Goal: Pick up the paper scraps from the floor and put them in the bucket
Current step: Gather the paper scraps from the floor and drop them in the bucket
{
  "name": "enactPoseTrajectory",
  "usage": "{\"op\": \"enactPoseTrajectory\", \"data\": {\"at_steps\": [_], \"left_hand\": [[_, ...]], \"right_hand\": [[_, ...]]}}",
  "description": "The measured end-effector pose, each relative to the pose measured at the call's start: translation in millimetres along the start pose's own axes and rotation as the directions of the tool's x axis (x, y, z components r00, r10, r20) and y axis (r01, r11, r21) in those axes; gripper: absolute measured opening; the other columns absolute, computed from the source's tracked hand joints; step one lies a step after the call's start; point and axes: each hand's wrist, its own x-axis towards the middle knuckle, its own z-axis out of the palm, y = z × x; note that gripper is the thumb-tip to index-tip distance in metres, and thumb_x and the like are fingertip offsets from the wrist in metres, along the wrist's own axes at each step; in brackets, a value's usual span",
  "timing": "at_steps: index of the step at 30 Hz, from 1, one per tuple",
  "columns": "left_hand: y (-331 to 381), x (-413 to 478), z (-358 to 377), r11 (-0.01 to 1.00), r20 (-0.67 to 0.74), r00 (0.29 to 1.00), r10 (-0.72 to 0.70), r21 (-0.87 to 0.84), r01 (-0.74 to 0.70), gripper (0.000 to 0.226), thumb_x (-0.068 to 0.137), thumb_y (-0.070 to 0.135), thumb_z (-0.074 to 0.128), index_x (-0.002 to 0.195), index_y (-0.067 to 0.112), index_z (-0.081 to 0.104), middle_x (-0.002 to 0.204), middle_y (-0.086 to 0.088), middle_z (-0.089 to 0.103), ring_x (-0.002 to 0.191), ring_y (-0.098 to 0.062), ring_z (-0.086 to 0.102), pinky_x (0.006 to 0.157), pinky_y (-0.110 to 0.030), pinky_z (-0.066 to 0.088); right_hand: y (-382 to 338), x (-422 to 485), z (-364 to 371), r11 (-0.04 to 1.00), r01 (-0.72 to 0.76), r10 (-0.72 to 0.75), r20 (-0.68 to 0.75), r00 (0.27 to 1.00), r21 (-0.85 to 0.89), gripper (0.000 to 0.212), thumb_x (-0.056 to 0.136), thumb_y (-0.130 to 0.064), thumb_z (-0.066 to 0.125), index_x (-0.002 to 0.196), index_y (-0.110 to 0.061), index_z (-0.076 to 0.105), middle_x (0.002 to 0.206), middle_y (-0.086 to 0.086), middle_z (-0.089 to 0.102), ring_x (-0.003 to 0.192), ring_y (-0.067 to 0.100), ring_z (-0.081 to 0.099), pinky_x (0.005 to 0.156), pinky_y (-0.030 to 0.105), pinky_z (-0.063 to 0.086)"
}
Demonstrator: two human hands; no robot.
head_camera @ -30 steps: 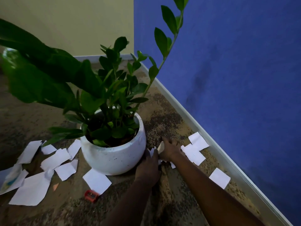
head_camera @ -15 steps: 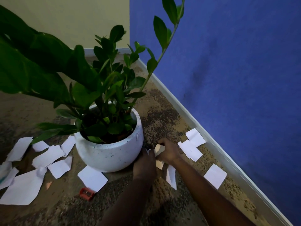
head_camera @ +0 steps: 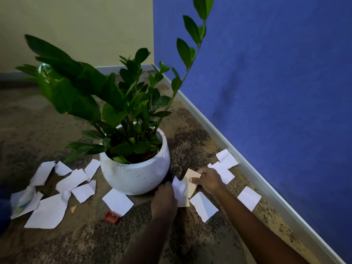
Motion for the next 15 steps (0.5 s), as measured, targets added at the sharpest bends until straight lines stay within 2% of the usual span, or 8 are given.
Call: {"op": "enactPoseTrajectory", "data": {"at_steps": [2, 4, 6, 8, 10, 12, 13, 15], "left_hand": [[-4.7, -2.7, -1.1, 0.982, 0.024, 0.997, -0.077, -0.173, 0.08, 0.037, 0.096, 0.02, 0.046, 0.131, 0.008, 0.046, 0.135, -0.008, 0.052, 0.127, -0.02, 0.049, 0.105, -0.027, 0.037], [-9.2, -7.0, -4.7, 0.943, 0.064, 0.988, -0.137, -0.297, 0.15, 0.038, 0.094, 0.021, 0.051, 0.127, 0.003, 0.051, 0.132, -0.011, 0.056, 0.125, -0.022, 0.051, 0.104, -0.027, 0.038], [-14.2, -10.4, -7.5, 0.893, 0.093, 0.979, -0.182, -0.401, 0.204, 0.038, 0.092, 0.022, 0.056, 0.122, -0.001, 0.055, 0.127, -0.014, 0.059, 0.12, -0.025, 0.054, 0.1, -0.028, 0.04], [-19.2, -13.9, -10.7, 0.837, 0.147, 0.964, -0.221, -0.478, 0.265, 0.036, 0.09, 0.023, 0.06, 0.113, -0.004, 0.058, 0.118, -0.017, 0.061, 0.114, -0.028, 0.056, 0.094, -0.03, 0.043], [-25.7, -15.1, -11.1, 0.776, 0.239, 0.939, -0.249, -0.531, 0.341, 0.024, 0.09, 0.025, 0.061, 0.091, 0.001, 0.06, 0.095, -0.011, 0.061, 0.103, -0.027, 0.056, 0.089, -0.033, 0.045], [-30.0, -17.3, -9.9, 0.721, 0.279, 0.923, -0.264, -0.578, 0.381, 0.031, 0.089, 0.023, 0.062, 0.065, 0.009, 0.049, 0.07, -0.003, 0.049, 0.088, -0.022, 0.052, 0.077, -0.032, 0.043], [-30.5, -19.0, -9.0, 0.702, 0.302, 0.917, -0.259, -0.593, 0.394, 0.033, 0.089, 0.024, 0.062, 0.064, 0.007, 0.049, 0.069, -0.003, 0.047, 0.086, -0.021, 0.05, 0.075, -0.03, 0.041], [-28.9, -24.0, -7.4, 0.691, 0.348, 0.908, -0.234, -0.598, 0.407, 0.028, 0.09, 0.026, 0.061, 0.092, -0.003, 0.059, 0.091, -0.007, 0.055, 0.097, -0.025, 0.053, 0.082, -0.03, 0.042]], "right_hand": [[4.0, -4.5, -12.5, 0.999, 0.007, -0.005, -0.036, 0.999, 0.051, 0.022, 0.08, -0.016, 0.073, 0.067, -0.01, 0.057, 0.086, 0.01, 0.058, 0.066, 0.013, 0.053, 0.054, 0.021, 0.034], [9.2, -11.7, -23.1, 0.997, -0.043, 0.046, -0.047, 0.998, 0.069, 0.033, 0.082, -0.024, 0.07, 0.06, -0.012, 0.05, 0.082, 0.01, 0.055, 0.06, 0.008, 0.047, 0.051, 0.021, 0.029], [16.0, -19.0, -28.5, 0.994, -0.105, 0.105, 0.003, 0.994, -0.017, 0.031, 0.085, -0.032, 0.066, 0.077, -0.003, 0.058, 0.089, 0.013, 0.057, 0.069, 0.014, 0.053, 0.054, 0.023, 0.03], [24.4, -26.2, -25.2, 0.974, -0.137, 0.152, 0.07, 0.986, -0.181, 0.045, 0.088, -0.037, 0.06, 0.114, 0.0, 0.06, 0.117, 0.014, 0.062, 0.102, 0.022, 0.06, 0.067, 0.024, 0.038], [33.5, -35.4, -12.6, 0.95, -0.154, 0.18, 0.074, 0.981, -0.27, 0.053, 0.087, -0.041, 0.06, 0.122, 0.0, 0.055, 0.13, 0.015, 0.057, 0.119, 0.025, 0.055, 0.076, 0.026, 0.044], [38.3, -46.0, 3.2, 0.938, -0.137, 0.144, -0.002, 0.99, -0.317, 0.052, 0.085, -0.039, 0.063, 0.12, -0.001, 0.055, 0.132, 0.015, 0.052, 0.123, 0.025, 0.05, 0.086, 0.029, 0.045], [39.7, -50.7, 9.9, 0.933, -0.124, 0.116, -0.044, 0.992, -0.337, 0.052, 0.084, -0.038, 0.065, 0.119, -0.001, 0.055, 0.131, 0.014, 0.05, 0.123, 0.024, 0.048, 0.092, 0.03, 0.042], [41.1, -56.4, 18.2, 0.937, -0.127, 0.103, -0.09, 0.991, -0.324, 0.053, 0.082, -0.036, 0.068, 0.12, -0.001, 0.055, 0.131, 0.014, 0.048, 0.122, 0.024, 0.047, 0.096, 0.03, 0.041]]}}
